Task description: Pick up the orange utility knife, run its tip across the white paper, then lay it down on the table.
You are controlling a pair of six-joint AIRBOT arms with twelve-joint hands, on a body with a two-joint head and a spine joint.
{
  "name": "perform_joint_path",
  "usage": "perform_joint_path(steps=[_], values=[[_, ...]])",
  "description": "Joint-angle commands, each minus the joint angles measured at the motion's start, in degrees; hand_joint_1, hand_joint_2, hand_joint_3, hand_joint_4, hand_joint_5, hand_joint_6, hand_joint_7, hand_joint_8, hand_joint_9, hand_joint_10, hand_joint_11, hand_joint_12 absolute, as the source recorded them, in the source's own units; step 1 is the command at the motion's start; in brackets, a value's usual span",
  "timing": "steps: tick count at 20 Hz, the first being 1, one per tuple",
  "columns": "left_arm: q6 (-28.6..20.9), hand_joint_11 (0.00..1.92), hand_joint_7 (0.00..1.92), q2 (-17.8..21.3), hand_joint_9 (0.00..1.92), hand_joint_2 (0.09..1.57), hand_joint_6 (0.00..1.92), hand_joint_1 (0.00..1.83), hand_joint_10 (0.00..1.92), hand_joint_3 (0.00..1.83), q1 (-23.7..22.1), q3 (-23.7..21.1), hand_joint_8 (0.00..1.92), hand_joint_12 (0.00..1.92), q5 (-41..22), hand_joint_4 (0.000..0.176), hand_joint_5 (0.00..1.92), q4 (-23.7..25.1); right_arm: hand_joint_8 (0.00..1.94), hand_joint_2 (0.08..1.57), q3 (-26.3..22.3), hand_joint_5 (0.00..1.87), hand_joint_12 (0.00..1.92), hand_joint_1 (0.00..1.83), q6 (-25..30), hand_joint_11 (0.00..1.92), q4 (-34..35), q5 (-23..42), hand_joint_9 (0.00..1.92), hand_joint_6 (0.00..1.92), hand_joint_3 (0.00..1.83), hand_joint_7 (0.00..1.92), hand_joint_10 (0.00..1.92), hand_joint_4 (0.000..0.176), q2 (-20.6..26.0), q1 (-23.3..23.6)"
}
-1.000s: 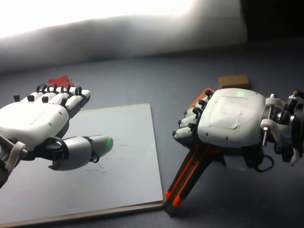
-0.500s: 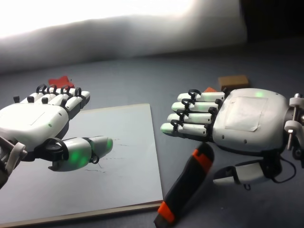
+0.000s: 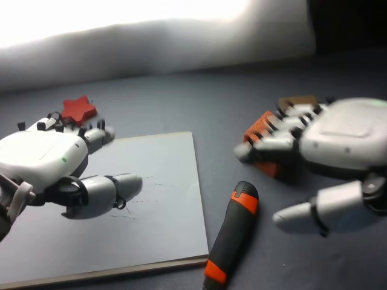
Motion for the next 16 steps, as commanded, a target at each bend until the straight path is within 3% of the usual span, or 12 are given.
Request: perform_joint_path(steps=[1, 2, 3, 4, 5, 7, 8, 10, 11, 12, 15, 16], values=[[0.08, 0.0, 0.7, 0.28, 0.55, 1.26, 0.05, 0.1, 0.33, 0.0, -0.37, -0.17, 0.1, 1.28, -4.49, 0.0, 0.51, 3.5, 0.66, 1.23, -0.98, 0.14, 1.11, 0.25, 0.32, 0.0, 4.06, 2.31, 0.16, 0.92, 0.0, 0.41, 0.98, 0.0, 1.66, 0.1], [-0.18, 0.1, 0.69, 0.29, 0.5, 1.3, 0.1, 0.16, 1.06, 0.0, -0.45, -0.4, 0.69, 1.51, -4.47, 0.0, 0.73, 4.12, 1.14, 1.26, -2.47, 0.22, 1.65, 0.24, 0.3, 0.0, 7.31, 1.81, 0.26, 1.27, 0.01, 0.42, 1.35, 0.0, 3.63, -0.04], [-0.62, 0.1, 0.69, 0.37, 0.5, 1.3, 0.1, 0.16, 1.06, 0.0, -0.63, -0.71, 0.69, 1.51, -4.47, 0.0, 0.73, 4.59, 1.14, 1.26, -3.68, 0.22, 1.65, 0.24, 0.28, 0.0, 8.19, 1.63, 0.26, 1.27, 0.01, 0.42, 1.35, 0.0, 5.2, 0.01], [-0.53, 0.37, 0.69, 0.57, 0.6, 1.35, 0.3, 0.25, 1.44, 0.0, -1.1, -1.42, 1.25, 1.66, -4.55, 0.0, 0.87, 4.62, 1.37, 1.3, -5.07, 0.53, 1.91, 0.29, -1.33, 0.32, 8.19, 2.01, 0.58, 1.39, 0.02, 0.7, 1.61, 0.0, 6.88, 0.14], [-0.61, 0.37, 0.69, 0.63, 0.6, 1.35, 0.3, 0.25, 1.44, 0.0, -1.47, -1.85, 1.25, 1.66, -4.63, 0.0, 0.87, 4.62, 1.37, 1.3, -5.78, 0.53, 1.91, 0.29, -2.58, 0.32, 8.19, 3.11, 0.58, 1.39, 0.02, 0.7, 1.61, 0.0, 7.76, 0.14], [-0.71, 0.54, 0.84, 0.81, 0.73, 1.41, 0.91, 0.31, 1.65, 0.0, -2.7, -3.18, 1.45, 1.86, -5.11, 0.0, 0.89, 4.62, 1.55, 1.38, -7.04, 0.82, 1.92, 0.3, -4.43, 0.77, 8.18, 5.98, 0.98, 1.57, 0.04, 1.06, 1.82, 0.0, 9.58, 0.87], [-0.42, 0.63, 0.92, 0.83, 0.84, 1.45, 1.34, 0.28, 1.76, 0.01, -3.47, -3.72, 1.57, 1.92, -5.15, 0.0, 0.86, 4.62, 1.61, 1.45, -7.95, 0.99, 1.92, 0.23, -4.25, 0.82, 8.18, 6.0, 1.06, 1.71, 0.06, 1.15, 1.91, 0.0, 10.4, 1.43], [0.59, 0.69, 0.99, 0.4, 0.9, 1.49, 1.53, 0.28, 1.82, 0.01, -4.67, -4.41, 1.63, 1.92, -5.16, 0.0, 0.87, 4.71, 1.76, 1.53, -9.4, 1.03, 1.92, 0.16, -3.61, 1.0, 8.18, 6.22, 1.15, 1.87, 0.07, 1.18, 1.92, 0.0, 11.65, 2.15], [0.59, 0.69, 0.99, 0.24, 0.9, 1.49, 1.53, 0.28, 1.82, 0.01, -4.95, -4.64, 1.63, 1.92, -5.15, 0.0, 0.87, 5.52, 1.76, 1.53, -9.68, 1.03, 1.92, 0.16, -3.49, 1.0, 8.21, 5.88, 1.15, 1.87, 0.07, 1.18, 1.92, 0.0, 11.79, 2.71], [0.59, 0.73, 1.0, 0.17, 0.93, 1.54, 1.7, 0.25, 1.83, 0.01, -5.2, -4.96, 1.68, 1.92, -5.15, 0.0, 0.87, 6.14, 1.86, 1.56, -10.05, 1.06, 1.92, 0.21, -3.05, 1.12, 8.76, 5.49, 1.21, 1.92, 0.08, 1.2, 1.92, 0.0, 12.16, 2.73], [0.59, 0.76, 0.98, 0.18, 0.92, 1.56, 1.83, 0.31, 1.92, 0.01, -5.3, -5.96, 1.78, 1.92, -5.15, 0.0, 0.86, 6.79, 1.86, 1.57, -10.28, 1.0, 1.92, 0.19, -1.56, 1.06, 19.56, 7.02, 1.18, 1.92, 0.13, 1.17, 1.92, 0.0, 12.99, 1.45], [0.4, 0.76, 0.97, 0.18, 0.92, 1.57, 1.85, 0.31, 1.92, 0.0, -5.22, -6.05, 1.8, 1.92, -5.15, 0.0, 0.84, 7.0, 1.85, 1.57, -10.18, 0.99, 1.92, 0.17, -0.85, 1.05, 19.76, 7.83, 1.18, 1.92, 0.13, 1.17, 1.92, 0.0, 13.2, 0.97]])
